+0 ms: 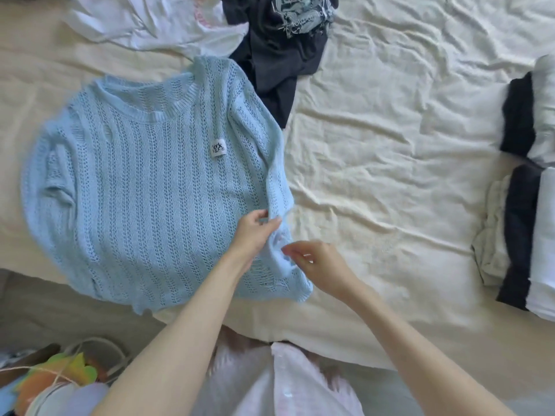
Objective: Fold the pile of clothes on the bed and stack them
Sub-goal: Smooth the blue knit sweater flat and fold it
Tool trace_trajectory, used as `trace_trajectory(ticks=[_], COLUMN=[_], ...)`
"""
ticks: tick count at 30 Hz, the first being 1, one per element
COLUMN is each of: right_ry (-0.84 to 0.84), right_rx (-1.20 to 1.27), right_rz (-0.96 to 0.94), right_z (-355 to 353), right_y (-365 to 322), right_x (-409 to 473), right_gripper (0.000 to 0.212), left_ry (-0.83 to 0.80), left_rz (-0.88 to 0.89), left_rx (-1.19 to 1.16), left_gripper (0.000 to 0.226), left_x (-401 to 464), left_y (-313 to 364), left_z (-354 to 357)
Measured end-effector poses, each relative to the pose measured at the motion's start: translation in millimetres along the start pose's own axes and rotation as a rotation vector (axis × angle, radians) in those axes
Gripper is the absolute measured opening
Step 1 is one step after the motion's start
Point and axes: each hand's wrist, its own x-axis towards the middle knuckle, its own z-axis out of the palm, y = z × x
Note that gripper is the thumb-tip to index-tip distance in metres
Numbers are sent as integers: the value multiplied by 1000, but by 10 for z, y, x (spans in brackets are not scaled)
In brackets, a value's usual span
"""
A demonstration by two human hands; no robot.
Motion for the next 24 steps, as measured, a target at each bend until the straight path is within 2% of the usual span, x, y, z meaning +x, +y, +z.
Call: trace_trajectory(ticks=[2, 5, 7, 9, 11, 13, 14, 18, 21, 24], right_ry=[102, 163, 139, 123, 105, 77, 67, 104, 161, 251], right_rx=[61, 99, 94, 79, 88, 99, 108, 337, 564, 744], right_rz=[69, 141, 167, 182, 197, 215, 224, 282, 324, 368], right_z=[8, 12, 36, 80, 135, 202, 229, 284, 278, 258], right_y=[26, 71, 55, 11, -62, -142, -179, -331, -451, -535], right_x=[18, 94, 184, 321, 485, 665, 763, 1220, 1606, 1959], right_gripper=[22, 20, 20, 22, 23, 25, 26, 26, 17, 23], left_ry=[23, -128, -42, 224, 422, 445, 428, 354, 293, 263], left_rz=[39, 71, 94, -14, -204, -335, -347, -113, 96, 228], left_rx=[17, -331, -491, -349, -14, 151, 186, 460, 581, 588], left_gripper=[14, 18, 25, 30, 26, 21, 15, 44, 46, 51], left_x=[-62, -231, -299, -247, -133, -3, 64, 374, 786, 1282], left_y=[-39, -127, -212, -372, -552, -657, -672, -374, -21, 332], left_z=[-173, -617, -971, -1281, -1502, -1648, -1691, -1688, -1577, -1463])
